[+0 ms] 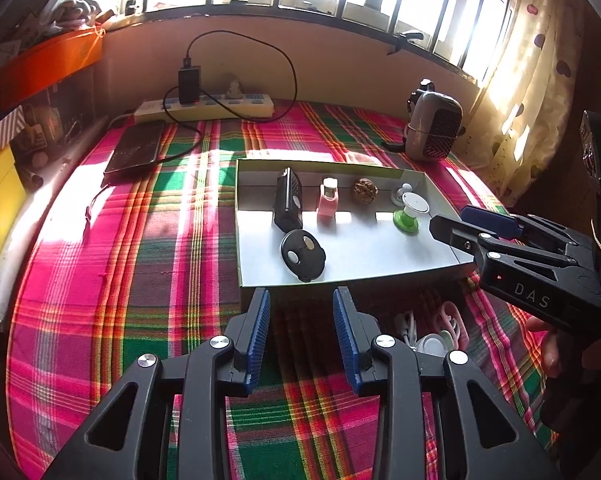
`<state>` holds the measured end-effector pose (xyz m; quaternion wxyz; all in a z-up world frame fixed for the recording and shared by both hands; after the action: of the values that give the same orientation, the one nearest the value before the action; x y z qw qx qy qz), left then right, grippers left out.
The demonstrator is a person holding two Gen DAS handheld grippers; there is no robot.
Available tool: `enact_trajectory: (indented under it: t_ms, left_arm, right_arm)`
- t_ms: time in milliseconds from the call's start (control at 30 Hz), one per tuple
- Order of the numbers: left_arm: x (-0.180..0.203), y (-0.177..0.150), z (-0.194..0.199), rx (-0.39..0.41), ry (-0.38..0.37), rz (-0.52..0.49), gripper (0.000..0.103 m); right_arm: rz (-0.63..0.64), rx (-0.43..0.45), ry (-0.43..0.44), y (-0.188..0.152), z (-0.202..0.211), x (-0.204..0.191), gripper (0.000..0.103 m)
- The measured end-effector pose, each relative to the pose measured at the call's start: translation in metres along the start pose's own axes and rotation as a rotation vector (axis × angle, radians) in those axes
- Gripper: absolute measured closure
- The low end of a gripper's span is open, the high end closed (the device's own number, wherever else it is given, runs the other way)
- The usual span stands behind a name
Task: Organize objects
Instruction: 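Withdraw both tools from the box toward the remaining items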
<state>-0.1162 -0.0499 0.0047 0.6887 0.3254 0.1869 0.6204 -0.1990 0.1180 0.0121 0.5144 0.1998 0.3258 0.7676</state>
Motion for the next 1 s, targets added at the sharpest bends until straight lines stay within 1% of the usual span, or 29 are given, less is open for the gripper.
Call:
enact_trajectory:
  t_ms: [167,500,733,867,1000]
  left_arm:
    - [0.008,-0.008,-0.002,-0.010,-0.050,-0.012,0.072]
    - [0.020,-0.019,-0.015,-0.058,-0.103,-0.023,0.072]
    - [0.031,-0.019,-0.027,-0.079,-0.111,-0.051,0.071]
    - [0.034,-0.019,-0.034,-0.092,-0.102,-0.063,0.070]
    - [0.033,-0.020,-0.040,-0.101,-0.095,-0.053,0.070]
  right_arm:
    - [0.011,0.012,-0.002,-0.011,0.011,0.000,0.056]
    - [-0.019,0.012,0.012,-0.032,0.023,0.006,0.056]
    - [-0.031,0.016,0.007,-0.037,0.027,0.009,0.056]
    - [-0.033,0.012,0.007,-0.039,0.027,0.011,0.056]
    - [-0.036,0.008,0.002,-0.041,0.027,0.014,0.056]
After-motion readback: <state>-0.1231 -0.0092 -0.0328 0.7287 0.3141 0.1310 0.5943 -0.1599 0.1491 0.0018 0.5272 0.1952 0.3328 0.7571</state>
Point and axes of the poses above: each gripper's, at about its wrist camera, not at the fingertips, and z roughly against the way its jaws point, x to its right, y to its top, the point moved 6 cm from there along -z, roughly the way its jaws point, and after that the axes turned 3 degrees about -z, right-handed, at the moved point
